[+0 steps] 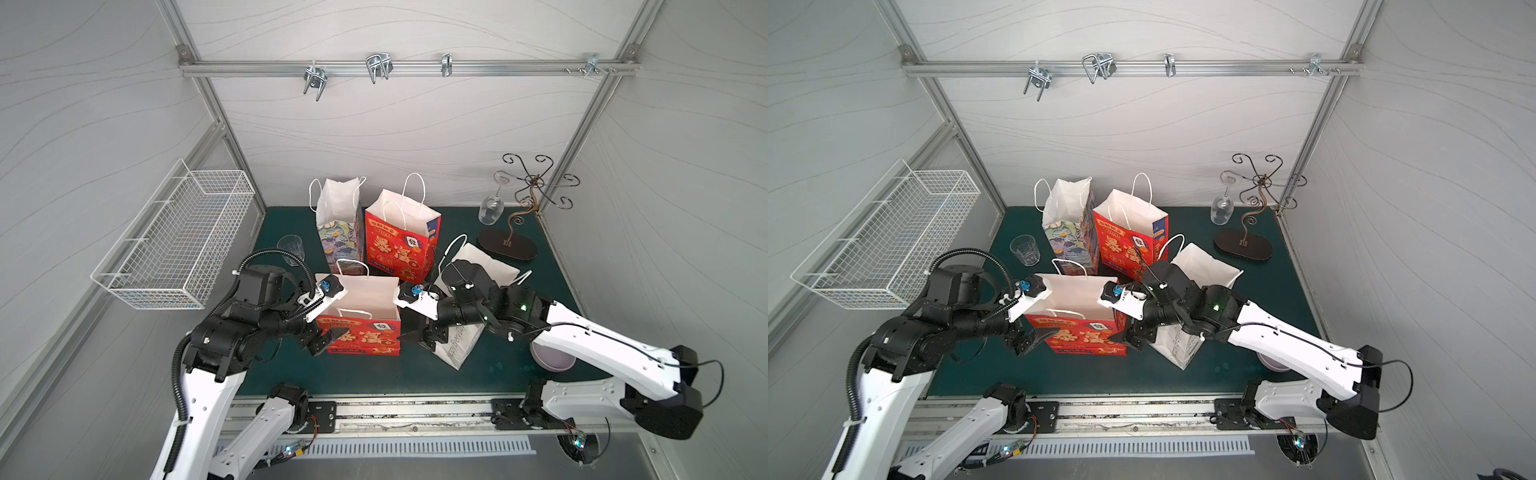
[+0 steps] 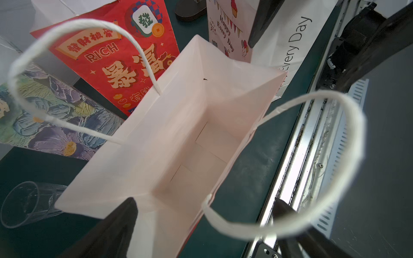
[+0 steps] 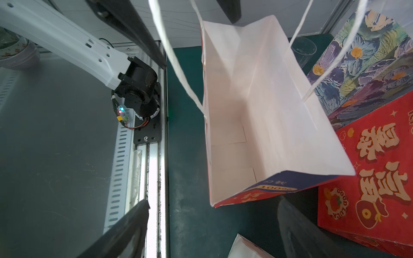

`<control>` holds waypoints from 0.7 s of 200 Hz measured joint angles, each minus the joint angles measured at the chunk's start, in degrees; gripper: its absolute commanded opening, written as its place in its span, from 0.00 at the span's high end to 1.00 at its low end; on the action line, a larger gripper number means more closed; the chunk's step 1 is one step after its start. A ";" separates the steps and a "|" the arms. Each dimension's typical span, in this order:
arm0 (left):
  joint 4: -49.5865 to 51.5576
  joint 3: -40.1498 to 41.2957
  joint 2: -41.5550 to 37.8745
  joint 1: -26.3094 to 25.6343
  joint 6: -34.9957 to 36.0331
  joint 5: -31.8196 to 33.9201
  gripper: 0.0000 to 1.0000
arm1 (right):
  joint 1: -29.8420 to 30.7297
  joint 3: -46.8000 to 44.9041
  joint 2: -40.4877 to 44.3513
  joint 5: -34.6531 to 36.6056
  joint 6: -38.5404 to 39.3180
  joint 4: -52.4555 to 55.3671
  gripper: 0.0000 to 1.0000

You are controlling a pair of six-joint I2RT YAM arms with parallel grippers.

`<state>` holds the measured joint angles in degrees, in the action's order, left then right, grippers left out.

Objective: Put away the paper bag
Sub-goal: Press the paper bag at the center of the board.

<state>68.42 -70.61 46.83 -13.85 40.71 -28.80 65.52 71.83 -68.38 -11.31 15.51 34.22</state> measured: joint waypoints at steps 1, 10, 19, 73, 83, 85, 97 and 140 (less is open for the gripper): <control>-0.02 0.00 0.07 0.00 0.11 0.00 0.06 | 0.11 0.07 0.07 0.00 0.02 0.09 0.10; -0.20 0.00 0.92 0.00 1.29 -0.20 0.08 | 0.81 0.26 0.28 0.02 0.13 0.37 0.10; -0.35 0.04 1.75 0.00 2.36 -0.44 0.12 | 1.36 0.24 0.31 0.09 0.11 0.42 0.10; -0.57 1.03 5.90 0.00 9.01 -3.32 0.47 | 2.01 -1.60 -0.90 1.29 -2.34 -2.01 0.12; -0.55 1.51 6.27 0.00 10.21 -3.82 0.51 | 2.01 -1.86 -1.55 1.31 -2.78 -2.80 0.12; -0.55 1.57 6.34 0.00 10.03 -3.87 0.52 | 2.01 -1.92 -1.73 1.27 -2.93 -2.95 0.12; -0.50 1.77 6.64 0.00 11.21 -4.39 0.55 | 2.01 -2.12 -2.73 1.14 -3.43 -3.78 0.13; -0.44 2.62 6.40 0.00 12.87 -4.74 0.69 | 2.01 -2.27 -5.81 -1.73 -3.74 -7.54 0.13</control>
<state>67.99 -67.99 53.23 -13.85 53.58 -33.54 67.53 69.56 -74.19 -13.04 11.77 26.68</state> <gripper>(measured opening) 0.346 0.871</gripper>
